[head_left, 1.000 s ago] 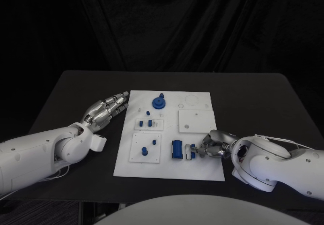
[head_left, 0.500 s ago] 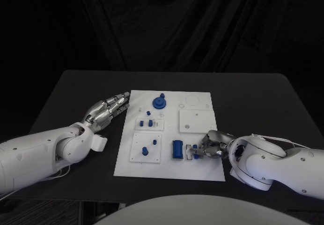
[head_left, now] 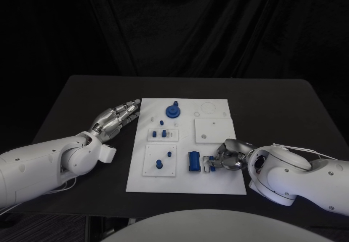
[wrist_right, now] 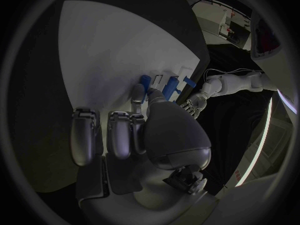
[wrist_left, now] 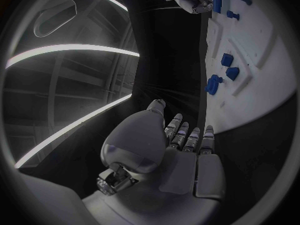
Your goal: Assemble the parts on the task board
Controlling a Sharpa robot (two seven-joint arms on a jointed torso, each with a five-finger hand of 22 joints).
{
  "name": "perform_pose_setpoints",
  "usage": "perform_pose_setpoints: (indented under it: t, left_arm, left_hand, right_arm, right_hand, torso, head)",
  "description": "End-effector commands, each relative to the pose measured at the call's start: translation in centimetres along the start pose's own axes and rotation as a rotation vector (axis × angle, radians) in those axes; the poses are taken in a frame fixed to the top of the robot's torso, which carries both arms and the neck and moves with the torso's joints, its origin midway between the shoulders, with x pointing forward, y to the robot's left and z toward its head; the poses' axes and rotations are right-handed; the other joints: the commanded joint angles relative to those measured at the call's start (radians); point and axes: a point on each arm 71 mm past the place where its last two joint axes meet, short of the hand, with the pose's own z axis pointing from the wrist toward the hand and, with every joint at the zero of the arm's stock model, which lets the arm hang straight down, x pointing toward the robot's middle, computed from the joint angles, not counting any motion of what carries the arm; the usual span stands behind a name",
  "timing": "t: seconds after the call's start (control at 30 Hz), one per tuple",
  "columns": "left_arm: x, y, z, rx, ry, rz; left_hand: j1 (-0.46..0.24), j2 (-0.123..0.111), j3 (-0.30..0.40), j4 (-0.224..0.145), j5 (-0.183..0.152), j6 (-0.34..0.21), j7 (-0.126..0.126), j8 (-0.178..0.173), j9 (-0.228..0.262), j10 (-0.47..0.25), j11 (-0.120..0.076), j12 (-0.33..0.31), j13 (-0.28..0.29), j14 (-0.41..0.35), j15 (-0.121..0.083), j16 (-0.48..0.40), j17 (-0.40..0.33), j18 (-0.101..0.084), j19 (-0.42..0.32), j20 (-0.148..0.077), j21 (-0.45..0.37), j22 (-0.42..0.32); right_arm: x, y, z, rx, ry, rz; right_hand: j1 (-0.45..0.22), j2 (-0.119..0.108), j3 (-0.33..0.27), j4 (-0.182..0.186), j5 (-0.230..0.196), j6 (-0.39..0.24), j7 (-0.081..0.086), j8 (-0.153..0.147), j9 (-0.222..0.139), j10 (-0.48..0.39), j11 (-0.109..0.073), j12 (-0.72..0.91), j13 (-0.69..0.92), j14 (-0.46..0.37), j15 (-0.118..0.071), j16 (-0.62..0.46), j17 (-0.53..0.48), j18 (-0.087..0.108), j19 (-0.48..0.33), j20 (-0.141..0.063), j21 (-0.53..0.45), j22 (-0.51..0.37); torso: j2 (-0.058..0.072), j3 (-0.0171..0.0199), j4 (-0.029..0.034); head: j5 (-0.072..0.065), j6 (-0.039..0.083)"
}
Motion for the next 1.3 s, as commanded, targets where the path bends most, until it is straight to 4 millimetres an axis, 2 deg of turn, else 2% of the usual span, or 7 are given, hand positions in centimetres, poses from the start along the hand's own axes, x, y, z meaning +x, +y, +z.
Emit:
perform_pose_setpoints:
  t: [0.03, 0.43, 0.5, 0.7, 0.97, 1.07, 1.3]
  left_arm:
    - [0.15, 0.01, 0.01, 0.007, 0.009, -0.013]
    - [0.14, 0.06, 0.01, 0.002, 0.009, -0.013]
    - [0.16, 0.08, 0.03, 0.001, 0.010, -0.013]
    - [0.24, 0.11, 0.09, 0.000, 0.013, -0.015]
    - [0.15, 0.10, 0.03, 0.000, 0.011, -0.014]
    - [0.16, 0.11, 0.03, 0.000, 0.011, -0.015]
    - [0.17, 0.14, 0.04, -0.001, 0.012, -0.015]
  left_hand:
    - [0.009, 0.003, 0.002, -0.005, 0.003, -0.007, 0.003, -0.001, 0.000, -0.003, 0.006, -0.007, -0.001, -0.002, 0.006, -0.003, -0.001, -0.015, -0.002, 0.005, 0.005, 0.001]
    - [0.009, 0.002, 0.002, -0.006, 0.003, -0.005, 0.004, 0.000, 0.000, -0.003, 0.005, -0.007, -0.001, -0.002, 0.007, -0.003, -0.001, -0.015, -0.002, 0.006, 0.005, 0.001]
    - [0.008, 0.002, 0.002, -0.006, 0.003, -0.005, 0.004, 0.000, 0.000, -0.004, 0.004, -0.007, -0.001, -0.002, 0.007, -0.003, -0.001, -0.016, -0.001, 0.006, 0.005, 0.001]
    - [0.008, 0.003, 0.002, -0.006, 0.003, -0.005, 0.004, 0.000, 0.000, -0.004, 0.004, -0.007, -0.001, -0.002, 0.007, -0.003, -0.001, -0.016, -0.001, 0.006, 0.005, 0.001]
    - [0.008, 0.003, 0.002, -0.006, 0.002, -0.005, 0.004, 0.000, 0.000, -0.004, 0.004, -0.007, -0.001, -0.002, 0.007, -0.003, -0.001, -0.016, -0.002, 0.006, 0.005, 0.001]
    - [0.008, 0.003, 0.002, -0.006, 0.002, -0.005, 0.004, 0.000, 0.000, -0.004, 0.004, -0.007, -0.001, -0.002, 0.007, -0.003, -0.001, -0.016, -0.002, 0.006, 0.005, 0.001]
    - [0.008, 0.003, 0.002, -0.006, 0.002, -0.005, 0.004, 0.000, 0.000, -0.004, 0.004, -0.007, -0.001, -0.002, 0.007, -0.003, -0.001, -0.016, -0.002, 0.006, 0.005, 0.001]
  right_arm:
    - [0.30, -1.22, 0.02, 0.075, 0.020, -0.025]
    - [0.21, -1.82, -0.01, 0.088, 0.037, -0.065]
    - [0.20, -1.85, 0.01, 0.083, 0.038, -0.065]
    - [0.21, -1.83, 0.05, 0.065, 0.044, -0.048]
    - [0.13, -1.75, -0.15, 0.037, 0.038, -0.008]
    - [0.08, -1.81, -0.20, 0.034, 0.035, 0.002]
    - [0.00, -2.09, -0.23, 0.044, 0.035, 0.008]
  right_hand:
    - [0.009, -0.004, 0.023, -0.006, -0.003, -0.024, 0.004, 0.005, 0.012, 0.105, 0.003, -0.006, 0.260, 0.078, -0.001, -0.005, 0.112, 0.004, 0.058, 0.001, -0.004, 0.227]
    - [-0.003, -0.021, 0.040, 0.022, -0.013, -0.083, 0.021, 0.004, 0.033, 0.105, 0.019, -0.006, 0.260, 0.075, 0.012, -0.012, 0.095, 0.007, 0.052, 0.012, -0.018, 0.222]
    - [-0.017, -0.023, 0.039, 0.038, -0.039, -0.087, 0.025, 0.008, 0.039, 0.105, 0.022, -0.006, 0.260, 0.074, 0.015, -0.014, 0.092, 0.007, 0.052, 0.015, -0.020, 0.222]
    - [-0.112, -0.019, -0.003, 0.068, -0.267, -0.097, 0.036, 0.026, 0.057, 0.105, 0.033, -0.006, 0.260, 0.073, 0.024, -0.017, 0.083, 0.009, 0.049, 0.025, -0.028, 0.220]
    - [-0.183, -0.005, -0.045, 0.069, -0.419, -0.093, 0.034, 0.039, 0.063, 0.105, 0.032, -0.006, 0.260, 0.074, 0.024, -0.016, 0.083, 0.010, 0.049, 0.026, -0.030, 0.219]
    - [-0.223, -0.002, -0.067, 0.071, -0.446, -0.091, 0.032, 0.044, 0.065, 0.105, 0.030, -0.006, 0.260, 0.074, 0.023, -0.016, 0.084, 0.009, 0.050, 0.025, -0.030, 0.220]
    - [-0.200, 0.012, -0.065, 0.064, -0.430, -0.089, 0.029, 0.048, 0.066, 0.105, 0.028, -0.006, 0.260, 0.074, 0.021, -0.015, 0.084, 0.010, 0.050, 0.023, -0.031, 0.219]
  torso:
    - [-0.001, -0.0002, 0.0000]
    - [0.000, -0.0006, 0.0007]
    - [0.000, -0.0004, 0.0006]
    - [0.000, -0.0001, 0.0012]
    - [-0.001, 0.0005, 0.0004]
    - [-0.001, 0.0004, 0.0004]
    - [0.000, -0.0002, 0.0010]
  head:
    - [-0.002, 0.000]
    - [0.000, 0.000]
    - [0.000, 0.000]
    - [0.001, 0.000]
    - [0.003, 0.000]
    - [0.002, 0.000]
    - [0.002, 0.000]
